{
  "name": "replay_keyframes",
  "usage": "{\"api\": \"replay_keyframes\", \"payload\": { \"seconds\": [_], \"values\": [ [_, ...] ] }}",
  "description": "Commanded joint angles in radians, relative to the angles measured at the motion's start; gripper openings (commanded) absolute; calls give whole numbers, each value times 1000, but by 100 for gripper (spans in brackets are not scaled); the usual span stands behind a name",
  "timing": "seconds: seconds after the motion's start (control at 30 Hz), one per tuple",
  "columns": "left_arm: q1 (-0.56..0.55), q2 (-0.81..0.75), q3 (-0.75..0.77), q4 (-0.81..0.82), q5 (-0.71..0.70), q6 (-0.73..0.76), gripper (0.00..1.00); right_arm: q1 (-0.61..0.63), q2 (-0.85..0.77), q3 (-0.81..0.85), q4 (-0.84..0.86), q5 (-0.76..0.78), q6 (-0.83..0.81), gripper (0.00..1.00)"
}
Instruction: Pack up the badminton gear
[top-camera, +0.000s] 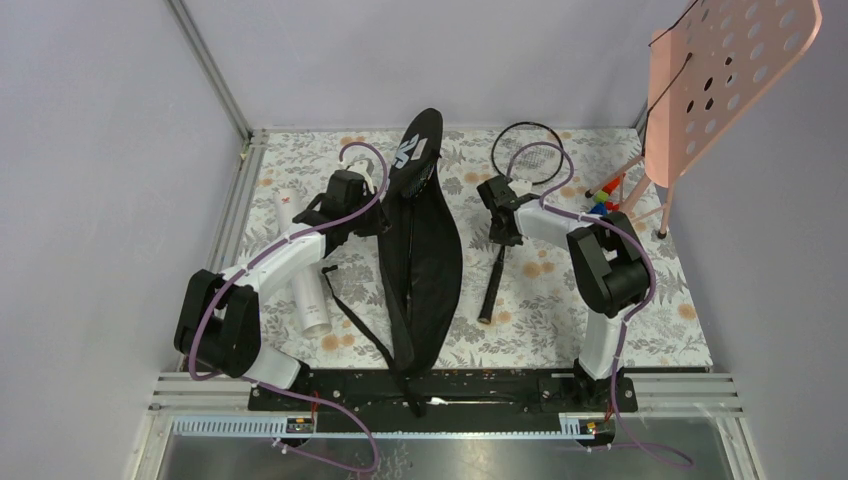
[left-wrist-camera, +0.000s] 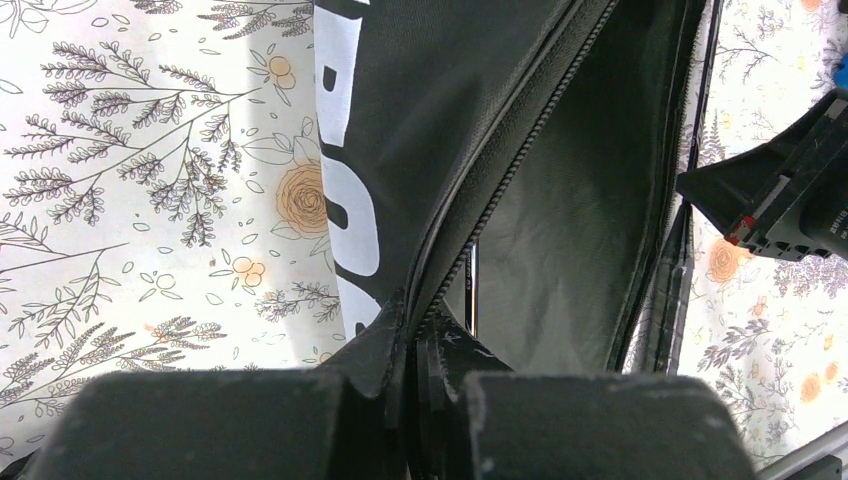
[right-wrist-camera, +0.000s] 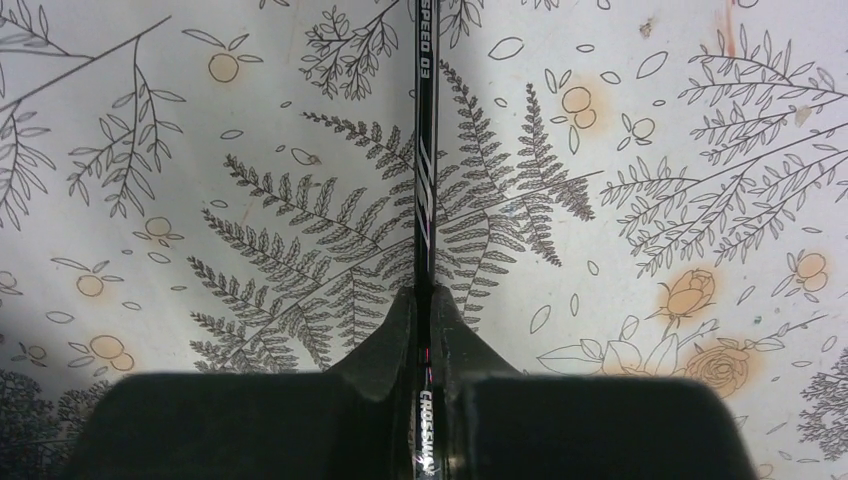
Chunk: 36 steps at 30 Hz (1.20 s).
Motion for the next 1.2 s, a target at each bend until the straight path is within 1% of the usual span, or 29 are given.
{"api": "replay_keyframes", "payload": {
  "seconds": [0.0, 0.07, 0.2, 0.27, 0.33, 0.4, 0.5, 0.63, 0.73, 0.8, 0.87, 0.9, 0.97, 1.07, 1.17],
  "values": [
    [7, -40, 41, 47, -36, -15, 0, -1, -98, -42, 25, 17, -126, 0],
    [7, -42, 55, 45, -38, -22, 0, -1, -187, -85, 66, 27, -206, 0],
    [7, -64, 64, 44, -60, -28, 0, -1, -394, -230, 148, 40, -334, 0],
    [7, -80, 68, 37, -85, -31, 0, -1, -521, -309, 205, 9, -365, 0],
    [7, -87, 80, 20, -105, -31, 0, -1, -618, -380, 261, -61, -386, 0],
    [7, -88, 103, -7, -141, -37, 0, -2, -697, -426, 285, -109, -388, 0],
    [7, -91, 122, -15, -158, -49, 0, -1, -785, -472, 304, -152, -394, 0],
    [7, -59, 164, -7, -176, -51, 0, -1, -857, -502, 288, -234, -408, 0],
    [10, 0, 211, 11, -189, -49, 0, 4, -895, -530, 276, -347, -426, 0],
    [13, 52, 249, 17, -167, -50, 0, 13, -923, -567, 282, -437, -440, 0],
    [15, 110, 296, 15, -107, -47, 0, 22, -965, -619, 289, -500, -455, 0],
    [15, 136, 312, 20, -68, -46, 0, 28, -988, -645, 294, -516, -456, 0],
    [15, 184, 344, 23, -35, -48, 0, 40, -1020, -692, 309, -548, -454, 0],
    [15, 236, 382, 12, -10, -57, 0, 67, -1016, -724, 333, -581, -442, 0],
    [15, 258, 386, 26, 44, -65, 0, 143, -940, -693, 315, -499, -470, 0]
  ]
}}
